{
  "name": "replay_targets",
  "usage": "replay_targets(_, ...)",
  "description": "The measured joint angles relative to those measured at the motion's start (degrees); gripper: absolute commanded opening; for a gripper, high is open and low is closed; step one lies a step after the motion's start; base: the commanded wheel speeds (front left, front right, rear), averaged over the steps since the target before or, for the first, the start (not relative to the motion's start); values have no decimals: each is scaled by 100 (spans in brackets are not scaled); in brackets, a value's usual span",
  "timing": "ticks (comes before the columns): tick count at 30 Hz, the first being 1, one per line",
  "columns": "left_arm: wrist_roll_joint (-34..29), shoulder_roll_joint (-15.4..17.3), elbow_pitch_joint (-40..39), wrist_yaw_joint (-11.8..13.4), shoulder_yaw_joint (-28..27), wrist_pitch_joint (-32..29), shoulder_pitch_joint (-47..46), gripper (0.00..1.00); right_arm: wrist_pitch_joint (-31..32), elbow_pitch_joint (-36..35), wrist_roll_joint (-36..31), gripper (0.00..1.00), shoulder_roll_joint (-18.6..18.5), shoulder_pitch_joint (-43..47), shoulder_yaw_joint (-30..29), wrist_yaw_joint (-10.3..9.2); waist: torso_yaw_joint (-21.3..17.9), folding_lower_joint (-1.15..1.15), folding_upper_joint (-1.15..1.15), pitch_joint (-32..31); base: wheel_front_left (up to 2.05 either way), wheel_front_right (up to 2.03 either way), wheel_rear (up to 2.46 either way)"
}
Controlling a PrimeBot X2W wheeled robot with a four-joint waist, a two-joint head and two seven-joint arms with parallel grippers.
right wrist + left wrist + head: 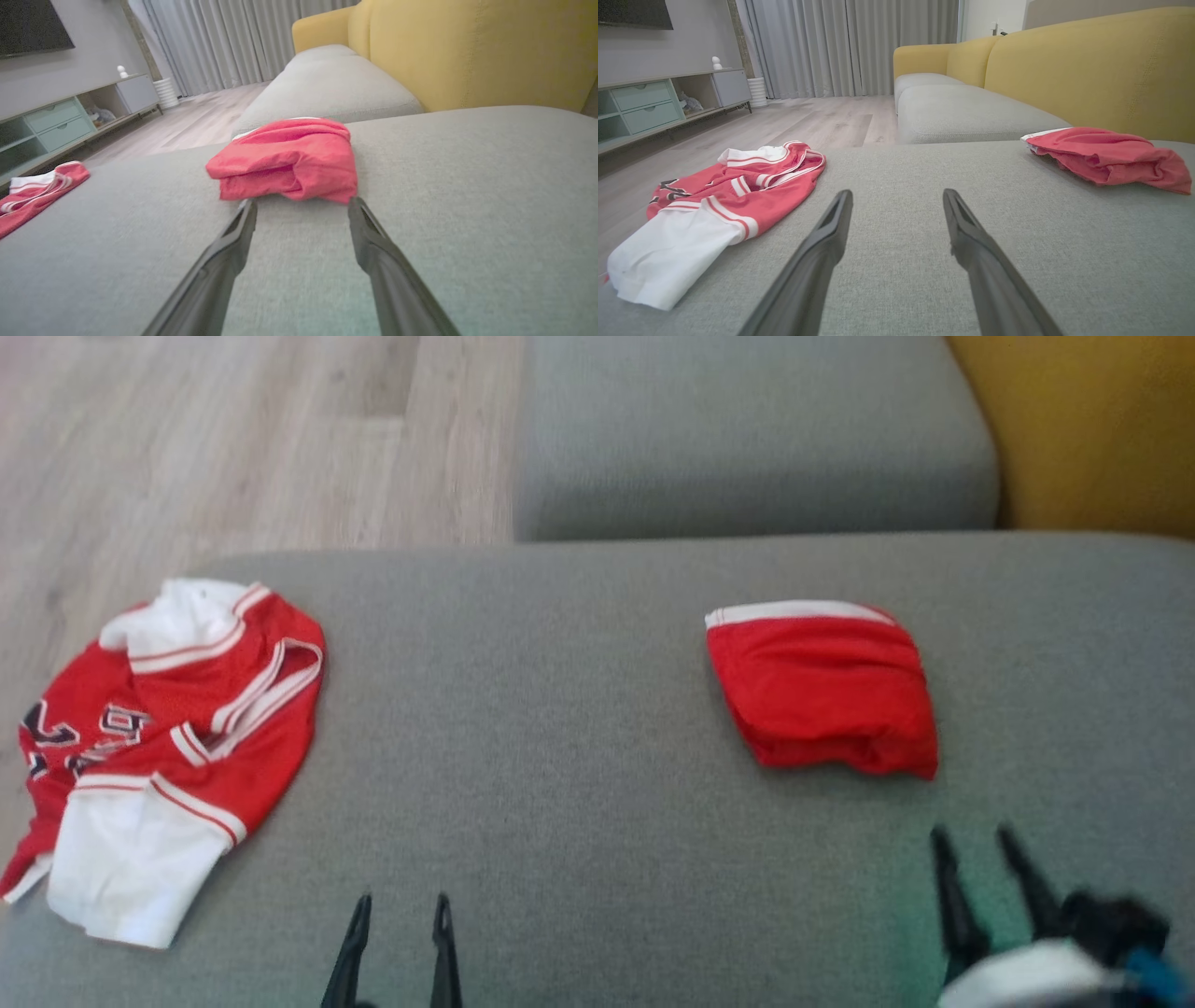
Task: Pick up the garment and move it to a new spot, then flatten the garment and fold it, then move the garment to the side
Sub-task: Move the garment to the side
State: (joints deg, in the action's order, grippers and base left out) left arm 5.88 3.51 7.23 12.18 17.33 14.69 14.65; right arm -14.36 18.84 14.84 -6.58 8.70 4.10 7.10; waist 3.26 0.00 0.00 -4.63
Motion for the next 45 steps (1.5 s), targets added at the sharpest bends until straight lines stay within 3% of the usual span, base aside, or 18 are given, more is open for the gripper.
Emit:
replay_targets(4, 0, -14, -49, 26, 188, 0, -348, 100, 130, 619, 353, 100, -342, -1134, -116, 0, 31, 1, 0, 385, 0, 0, 0)
replay_targets(11, 1, -22, -135, 80, 515, 0, -996, 100, 1236, 1532, 865, 100, -987, -2999, 27, 0, 158, 2, 0, 1095, 0, 0, 0)
replay_targets(20, 44, -31, -77, 205, 736, 0, -1334, 100, 1875, 2897, 1263, 100, -1072, -3748, 336, 0, 433, 1, 0, 1677, 0, 0, 0)
replay_targets(21, 66, -31, -67, 231, 737, 0, -1344, 100, 1873, 2936, 1374, 89, -1022, -3779, 371, 0, 435, 1, 0, 1716, 0, 0, 0)
replay_targets(22, 69, -32, -53, 253, 737, 0, -1353, 100, 1870, 2940, 1504, 60, -996, -3829, 436, 0, 422, 1, 0, 1747, 0, 0, 0)
replay_targets(23, 69, -31, -44, 255, 731, 0, -1358, 100, 1864, 2955, 1611, 0, -991, -3904, 504, 0, 394, 1, 0, 1769, 0, 0, 0)
replay_targets(28, 67, -32, -37, 278, 689, 0, -1471, 100, 1731, 2983, 1862, 0, -1193, -4128, 846, 0, 140, 0, 0, 1865, 0, 0, 0)
replay_targets(39, -210, -36, -67, 140, 627, 1, -2031, 100, 1876, 3007, 1885, 0, -2992, -4861, 977, 0, -523, 0, 0, 2487, 0, 0, 0)
replay_targets(45, -301, -35, -77, 67, 631, 1, -2274, 100, 1882, 2933, 1726, 0, -3580, -5158, 976, 0, -745, 1, 0, 2870, 0, 0, 0)
